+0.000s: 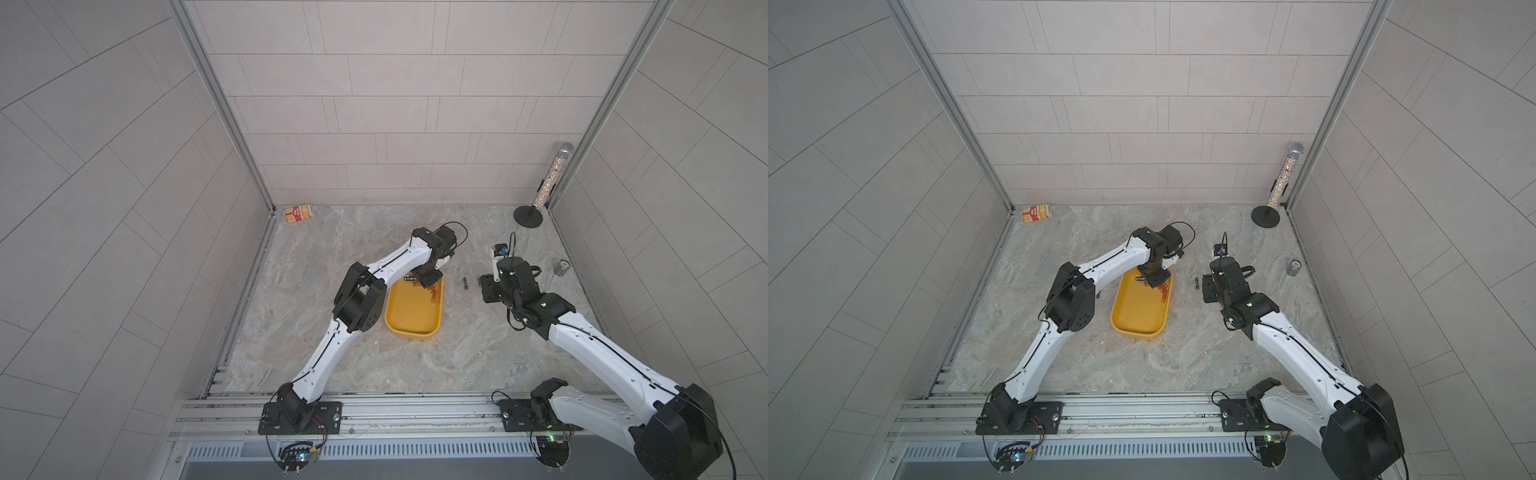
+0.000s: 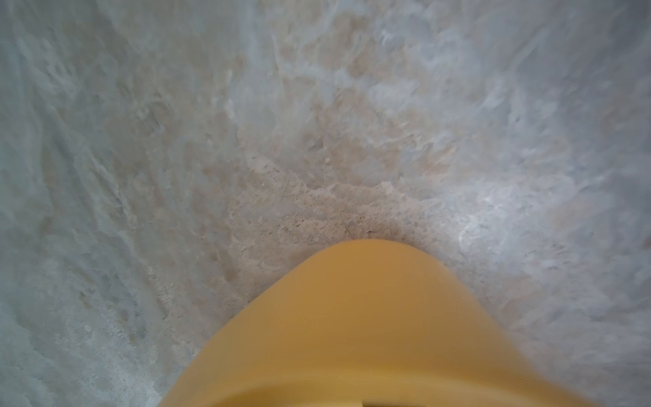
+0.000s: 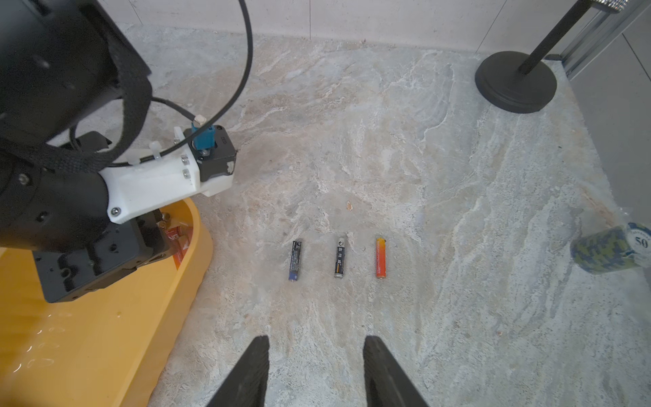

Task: Take the batteries out of the storage box
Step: Pick up the battery from the storage box.

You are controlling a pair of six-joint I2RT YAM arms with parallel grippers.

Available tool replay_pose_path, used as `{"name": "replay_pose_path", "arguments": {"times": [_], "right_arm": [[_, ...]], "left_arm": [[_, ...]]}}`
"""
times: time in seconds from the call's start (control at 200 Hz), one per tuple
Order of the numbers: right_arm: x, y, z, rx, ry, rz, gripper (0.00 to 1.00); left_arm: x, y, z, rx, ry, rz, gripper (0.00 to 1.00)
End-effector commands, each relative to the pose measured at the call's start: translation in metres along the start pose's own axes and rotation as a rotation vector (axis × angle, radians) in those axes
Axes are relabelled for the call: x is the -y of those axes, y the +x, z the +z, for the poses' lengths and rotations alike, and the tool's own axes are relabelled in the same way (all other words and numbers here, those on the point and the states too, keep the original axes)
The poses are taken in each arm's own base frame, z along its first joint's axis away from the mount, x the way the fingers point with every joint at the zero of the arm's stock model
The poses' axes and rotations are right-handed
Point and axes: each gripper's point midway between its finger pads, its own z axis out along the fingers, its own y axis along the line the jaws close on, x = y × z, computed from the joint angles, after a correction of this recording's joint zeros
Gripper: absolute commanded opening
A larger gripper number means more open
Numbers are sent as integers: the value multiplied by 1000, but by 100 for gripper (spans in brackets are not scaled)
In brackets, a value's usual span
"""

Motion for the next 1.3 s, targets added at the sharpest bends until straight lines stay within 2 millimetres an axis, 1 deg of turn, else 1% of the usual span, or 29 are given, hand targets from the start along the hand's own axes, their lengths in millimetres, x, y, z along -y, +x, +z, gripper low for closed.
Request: {"name": "replay_pose_path", "arguments": {"times": [0.0, 0.12, 0.19, 0.24, 0.285, 0.375, 0.52, 0.585, 0.655, 0.731, 0.776, 0.811, 0.851, 0.926, 0.946, 1.011, 1.076, 1.151, 1.201, 1.296], "right_arm": [[3, -4, -4, 13, 17, -13, 48], [4, -4, -6, 17, 22, -14, 48], [5, -4, -6, 19, 24, -15, 48], [5, -4, -6, 18, 27, -15, 48], [5, -5, -6, 20, 28, -17, 48], [5, -4, -5, 18, 27, -16, 48], [5, -5, -6, 20, 25, -16, 48], [5, -5, -7, 23, 27, -17, 48], [6, -5, -7, 22, 28, -17, 48], [6, -5, -6, 21, 28, -16, 48], [5, -5, -6, 21, 27, -19, 48], [5, -5, -6, 20, 26, -18, 48], [5, -5, -6, 20, 25, -18, 48], [5, -6, -8, 24, 26, -18, 48], [6, -6, -8, 25, 28, -20, 48], [7, -6, -9, 28, 32, -19, 48], [7, -6, -9, 27, 31, -21, 48], [5, -6, -7, 22, 24, -19, 48], [4, -6, -6, 18, 19, -17, 48], [2, -6, -6, 16, 11, -14, 48]], "left_arm": [[0, 13, 24, -69, 19, 10, 45], [4, 18, 33, -93, 43, 4, 37], [8, 22, 35, -105, 67, -5, 29], [13, 23, 36, -109, 84, -15, 29], [16, 26, 36, -114, 100, -29, 26], [23, 29, 37, -115, 118, -48, 26], [27, 36, 37, -126, 128, -87, 30], [27, 38, 33, -128, 125, -116, 32], [26, 37, 30, -117, 123, -149, 37], [26, 34, 28, -95, 121, -170, 38], [26, 34, 30, -92, 121, -172, 37], [25, 34, 32, -97, 117, -171, 33], [24, 35, 34, -106, 113, -169, 22], [21, 37, 34, -119, 96, -167, 9], [20, 37, 33, -117, 90, -168, 8], [17, 36, 25, -106, 76, -177, 7], [14, 32, 12, -80, 70, -189, 3], [11, 28, -10, -39, 66, -213, 2], [7, 25, -30, -3, 54, -232, 1], [-7, 26, -63, 58, 15, -284, 1]]}}
